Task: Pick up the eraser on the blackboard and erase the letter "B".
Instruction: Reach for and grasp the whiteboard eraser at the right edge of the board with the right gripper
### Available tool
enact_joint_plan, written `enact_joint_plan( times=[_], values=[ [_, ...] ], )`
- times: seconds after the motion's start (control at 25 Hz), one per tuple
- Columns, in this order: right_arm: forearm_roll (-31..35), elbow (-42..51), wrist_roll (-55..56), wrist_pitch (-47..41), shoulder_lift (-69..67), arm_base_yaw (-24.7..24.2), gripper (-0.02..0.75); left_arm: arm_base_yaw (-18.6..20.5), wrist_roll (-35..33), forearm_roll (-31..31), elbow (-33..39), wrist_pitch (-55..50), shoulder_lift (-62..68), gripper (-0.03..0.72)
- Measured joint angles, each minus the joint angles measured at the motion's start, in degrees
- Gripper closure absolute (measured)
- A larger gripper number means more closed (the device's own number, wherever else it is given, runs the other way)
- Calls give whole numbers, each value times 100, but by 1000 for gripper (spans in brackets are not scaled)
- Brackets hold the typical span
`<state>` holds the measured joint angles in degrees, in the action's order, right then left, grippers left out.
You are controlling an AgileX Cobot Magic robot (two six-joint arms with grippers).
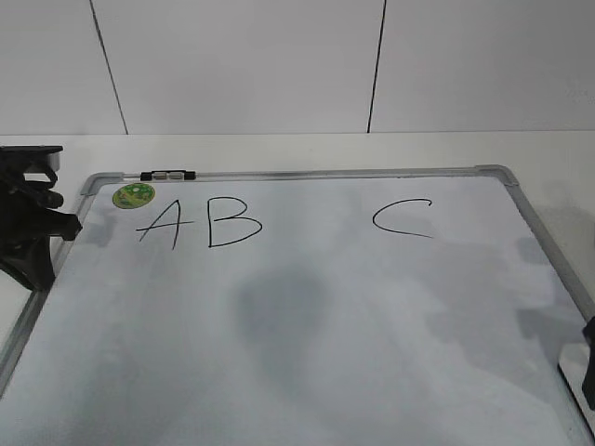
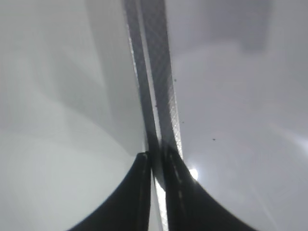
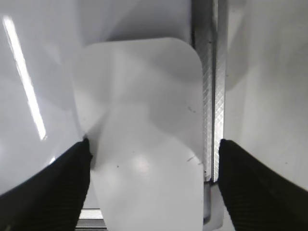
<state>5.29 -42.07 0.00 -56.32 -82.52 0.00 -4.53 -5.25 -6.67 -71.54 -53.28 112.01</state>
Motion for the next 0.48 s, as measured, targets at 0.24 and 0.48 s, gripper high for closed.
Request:
enact_joint_plan(
  times=[0.24,0.48],
  values=[
    [35,-23,-31,7,-72,8,82,0,0,0,0,0,0,650],
    [47,-23,-31,13,-84,8,82,0,0,0,0,0,0,650]
  ],
)
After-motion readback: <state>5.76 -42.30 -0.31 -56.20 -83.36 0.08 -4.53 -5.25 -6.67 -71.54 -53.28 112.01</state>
